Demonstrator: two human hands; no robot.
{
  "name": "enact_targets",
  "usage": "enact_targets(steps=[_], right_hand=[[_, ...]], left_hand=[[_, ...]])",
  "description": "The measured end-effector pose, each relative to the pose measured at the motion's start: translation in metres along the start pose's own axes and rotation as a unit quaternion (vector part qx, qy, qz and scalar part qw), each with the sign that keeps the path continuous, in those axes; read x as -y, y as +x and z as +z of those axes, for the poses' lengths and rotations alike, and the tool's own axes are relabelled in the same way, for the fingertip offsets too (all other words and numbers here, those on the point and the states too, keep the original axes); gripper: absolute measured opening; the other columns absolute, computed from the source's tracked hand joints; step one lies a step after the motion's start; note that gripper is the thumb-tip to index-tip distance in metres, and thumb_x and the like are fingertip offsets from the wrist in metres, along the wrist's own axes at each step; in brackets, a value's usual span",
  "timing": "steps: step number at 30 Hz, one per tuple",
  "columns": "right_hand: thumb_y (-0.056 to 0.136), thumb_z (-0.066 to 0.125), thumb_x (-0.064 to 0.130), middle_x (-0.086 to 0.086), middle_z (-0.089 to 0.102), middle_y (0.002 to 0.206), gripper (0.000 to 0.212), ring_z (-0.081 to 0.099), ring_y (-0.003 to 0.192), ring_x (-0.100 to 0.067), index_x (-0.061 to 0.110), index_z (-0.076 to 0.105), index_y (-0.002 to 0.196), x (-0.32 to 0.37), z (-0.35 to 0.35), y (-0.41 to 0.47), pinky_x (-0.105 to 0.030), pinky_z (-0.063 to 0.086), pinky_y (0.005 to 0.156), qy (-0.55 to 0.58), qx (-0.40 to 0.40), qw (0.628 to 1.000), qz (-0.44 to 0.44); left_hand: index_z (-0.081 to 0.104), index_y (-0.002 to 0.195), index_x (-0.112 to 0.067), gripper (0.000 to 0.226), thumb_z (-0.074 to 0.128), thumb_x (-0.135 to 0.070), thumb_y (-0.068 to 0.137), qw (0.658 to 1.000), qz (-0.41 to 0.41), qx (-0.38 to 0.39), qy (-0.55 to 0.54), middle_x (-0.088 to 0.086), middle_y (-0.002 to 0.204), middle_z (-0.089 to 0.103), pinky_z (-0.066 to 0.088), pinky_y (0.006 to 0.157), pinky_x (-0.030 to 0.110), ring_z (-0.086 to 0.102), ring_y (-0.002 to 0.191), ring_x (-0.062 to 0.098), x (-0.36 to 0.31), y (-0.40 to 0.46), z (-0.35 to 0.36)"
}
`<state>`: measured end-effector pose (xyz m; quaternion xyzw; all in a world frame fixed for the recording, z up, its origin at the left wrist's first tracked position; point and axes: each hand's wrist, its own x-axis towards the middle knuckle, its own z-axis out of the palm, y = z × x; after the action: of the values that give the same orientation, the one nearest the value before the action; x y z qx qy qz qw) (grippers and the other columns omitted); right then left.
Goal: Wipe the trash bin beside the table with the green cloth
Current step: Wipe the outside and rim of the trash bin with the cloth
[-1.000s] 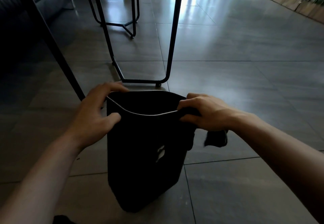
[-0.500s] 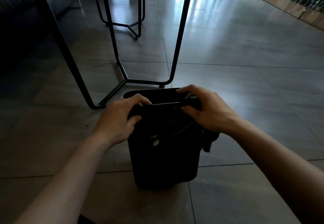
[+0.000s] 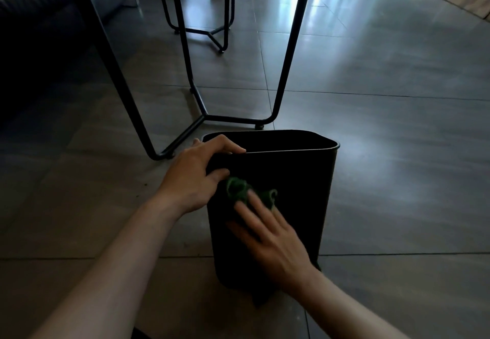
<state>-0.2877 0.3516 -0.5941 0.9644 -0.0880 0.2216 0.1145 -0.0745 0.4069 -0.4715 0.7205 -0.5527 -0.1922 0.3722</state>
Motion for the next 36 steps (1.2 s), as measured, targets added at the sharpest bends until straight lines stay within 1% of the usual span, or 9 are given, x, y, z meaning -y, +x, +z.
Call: enact_targets(steps=[3,7,12,19,23,26,29,32,36], right_hand=[[0.094,0.063,0.027,-0.005,0.024,0.17,0.088,0.003,0.16,-0.04,0.017,0.011,0.165,0.009,0.022,-0.04,-0.049,0.032,0.121,-0.05,0.102,0.981,-0.156],[0.086,0.062,0.018,-0.009,0.029,0.168,0.075,0.007,0.159,-0.04,0.027,0.037,0.156,-0.023,0.011,-0.031,-0.054,0.011,0.13,-0.099,0.111,0.965,-0.216],[0.108,0.053,0.012,-0.015,0.038,0.163,0.035,0.032,0.155,-0.033,0.021,0.06,0.142,-0.068,-0.018,0.012,-0.049,0.026,0.129,-0.059,-0.049,0.993,-0.088],[0.109,0.052,0.014,-0.009,0.072,0.132,0.028,0.053,0.128,-0.033,0.022,0.078,0.116,-0.067,-0.046,0.022,-0.044,0.051,0.104,-0.072,-0.087,0.99,-0.086],[0.105,0.061,0.016,-0.013,0.058,0.143,0.019,0.053,0.126,-0.036,0.017,0.071,0.121,-0.069,-0.064,0.025,-0.046,0.046,0.106,-0.014,-0.13,0.99,-0.049],[0.102,0.066,0.016,-0.011,0.051,0.149,0.024,0.052,0.131,-0.037,0.017,0.065,0.126,-0.07,-0.069,0.034,-0.046,0.045,0.11,0.009,-0.155,0.988,-0.008],[0.099,0.069,0.021,-0.012,0.05,0.157,0.035,0.048,0.141,-0.039,0.017,0.062,0.134,-0.055,-0.057,0.024,-0.049,0.043,0.115,0.018,-0.108,0.994,-0.007],[0.091,0.066,0.044,-0.009,0.025,0.171,0.063,0.028,0.154,-0.038,0.02,0.049,0.146,-0.031,-0.04,-0.001,-0.049,0.02,0.127,0.005,-0.006,0.998,-0.064],[0.103,0.061,0.031,-0.006,0.031,0.168,0.046,0.032,0.153,-0.035,0.024,0.052,0.147,0.008,-0.012,-0.039,-0.047,0.02,0.129,0.002,0.037,0.976,-0.216]], left_hand=[[0.062,0.111,-0.048,0.047,0.069,-0.007,0.09,1.0,-0.008,0.004,-0.008,-0.023,0.112,0.069,0.037,0.111,0.039,0.055,0.122,0.015,-0.001,-0.001,0.0],[0.064,0.107,-0.044,0.043,0.069,-0.006,0.089,1.0,0.015,0.007,-0.015,-0.031,0.1,0.067,0.033,0.116,0.039,0.054,0.112,0.01,-0.007,0.0,0.006],[0.065,0.1,-0.036,0.033,0.066,-0.005,0.09,0.998,0.048,0.014,0.025,-0.02,0.091,0.069,0.025,0.121,0.034,0.059,0.105,-0.003,-0.01,0.005,0.014],[0.072,0.101,-0.037,0.028,0.068,-0.011,0.092,0.998,0.061,-0.017,0.021,-0.011,0.093,0.074,0.015,0.125,0.023,0.067,0.1,0.002,-0.017,0.008,0.013],[0.075,0.1,-0.036,0.032,0.069,-0.005,0.091,0.997,0.065,0.004,-0.049,-0.016,0.095,0.076,0.031,0.098,-0.003,0.068,0.101,-0.003,-0.021,0.006,0.006],[0.075,0.103,-0.03,0.029,0.068,-0.005,0.093,0.995,0.042,0.039,-0.088,-0.026,0.092,0.073,0.048,0.073,0.002,0.067,0.093,-0.01,-0.022,0.003,0.001],[0.075,0.1,-0.029,0.03,0.068,-0.001,0.091,0.996,0.028,0.047,-0.063,-0.022,0.086,0.074,0.046,0.074,0.002,0.067,0.09,-0.011,-0.021,-0.001,0.006],[0.076,0.099,-0.029,0.03,0.068,-0.001,0.091,0.997,0.001,0.05,-0.063,-0.019,0.093,0.075,0.043,0.079,-0.001,0.067,0.095,-0.011,-0.019,-0.004,0.009],[0.077,0.1,-0.033,0.029,0.07,-0.007,0.09,0.997,-0.013,0.045,-0.056,-0.019,0.095,0.076,0.043,0.079,-0.001,0.066,0.098,-0.01,-0.015,-0.004,0.009]])
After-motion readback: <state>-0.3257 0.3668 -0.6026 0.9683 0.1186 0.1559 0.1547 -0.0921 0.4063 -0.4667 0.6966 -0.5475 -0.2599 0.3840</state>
